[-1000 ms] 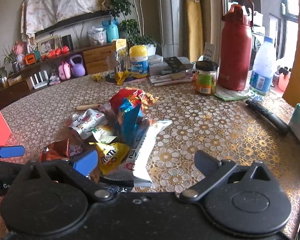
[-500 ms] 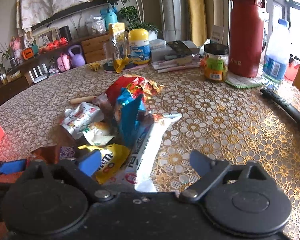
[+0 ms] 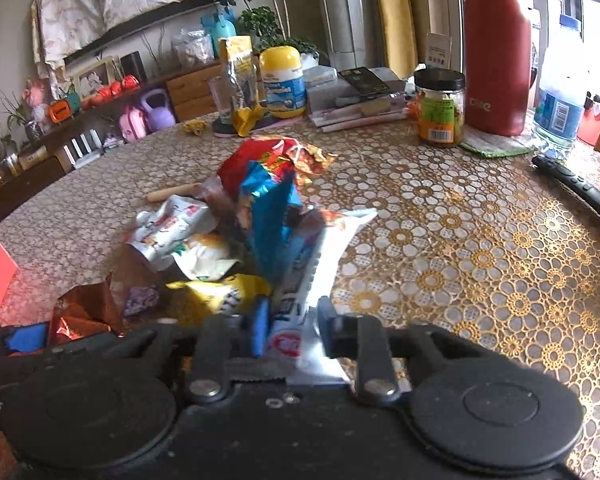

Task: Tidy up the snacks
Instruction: 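Grasp the white snack bar with the right tool while the left tool grasps the red-brown chip bag, then carry both held snacks over the open white box with both tools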

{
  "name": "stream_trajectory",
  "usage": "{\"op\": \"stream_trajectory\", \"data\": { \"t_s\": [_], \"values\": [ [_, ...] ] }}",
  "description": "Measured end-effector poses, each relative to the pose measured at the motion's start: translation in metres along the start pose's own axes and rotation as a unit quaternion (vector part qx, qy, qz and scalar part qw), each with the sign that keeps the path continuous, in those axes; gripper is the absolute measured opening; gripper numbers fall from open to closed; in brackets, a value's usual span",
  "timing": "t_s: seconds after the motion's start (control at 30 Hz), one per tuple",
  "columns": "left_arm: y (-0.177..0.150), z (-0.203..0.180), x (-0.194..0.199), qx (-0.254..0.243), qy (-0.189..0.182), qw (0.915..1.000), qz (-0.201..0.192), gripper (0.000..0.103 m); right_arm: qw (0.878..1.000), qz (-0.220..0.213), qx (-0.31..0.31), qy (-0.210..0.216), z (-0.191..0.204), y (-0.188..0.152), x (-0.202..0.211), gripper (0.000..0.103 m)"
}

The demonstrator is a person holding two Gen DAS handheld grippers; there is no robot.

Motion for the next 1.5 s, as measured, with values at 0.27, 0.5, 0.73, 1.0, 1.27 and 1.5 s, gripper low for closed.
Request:
{"op": "stream_trajectory", "data": {
  "t_s": [0.27, 0.5, 0.73, 1.0, 1.27, 1.5],
  "values": [
    [0.003, 0.008, 0.008, 0.018, 0.003, 0.9998, -0.007, 0.046, 1.0, -0.02, -0.014, 0.01, -0.002, 0.002, 0.012, 0.018],
    [0.01, 0.018, 0.035, 0.025, 0.009, 0.9991, -0.032, 0.045, 0.999, -0.044, -0.013, 0.01, 0.002, 0.008, 0.034, 0.015],
    [0.021, 0.034, 0.079, 0.034, 0.015, 0.9969, -0.07, 0.045, 0.998, -0.065, -0.005, 0.015, 0.012, 0.01, 0.061, 0.009],
    [0.032, 0.078, 0.137, 0.062, 0.03, 0.9901, -0.122, 0.045, 0.994, -0.098, 0.014, 0.041, 0.049, 0.023, 0.09, 0.008],
    [0.036, 0.156, 0.174, 0.093, 0.086, 0.9809, -0.148, 0.045, 0.981, -0.109, 0.084, 0.139, 0.157, 0.045, 0.095, 0.008],
    [0.026, 0.232, 0.172, 0.112, 0.144, 0.975, -0.128, 0.045, 0.962, -0.083, 0.124, 0.228, 0.259, 0.052, 0.068, 0.008]
  ]
}}
Point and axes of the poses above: each gripper's, at about its wrist camera, not at the fingertips, and x roughly against the way its jaws point, z to its left, y to its top, the point moved 7 cm from there along -x, roughly the way its jaws point, and after that the axes turned 13 degrees about y, right-handed, at the moved point
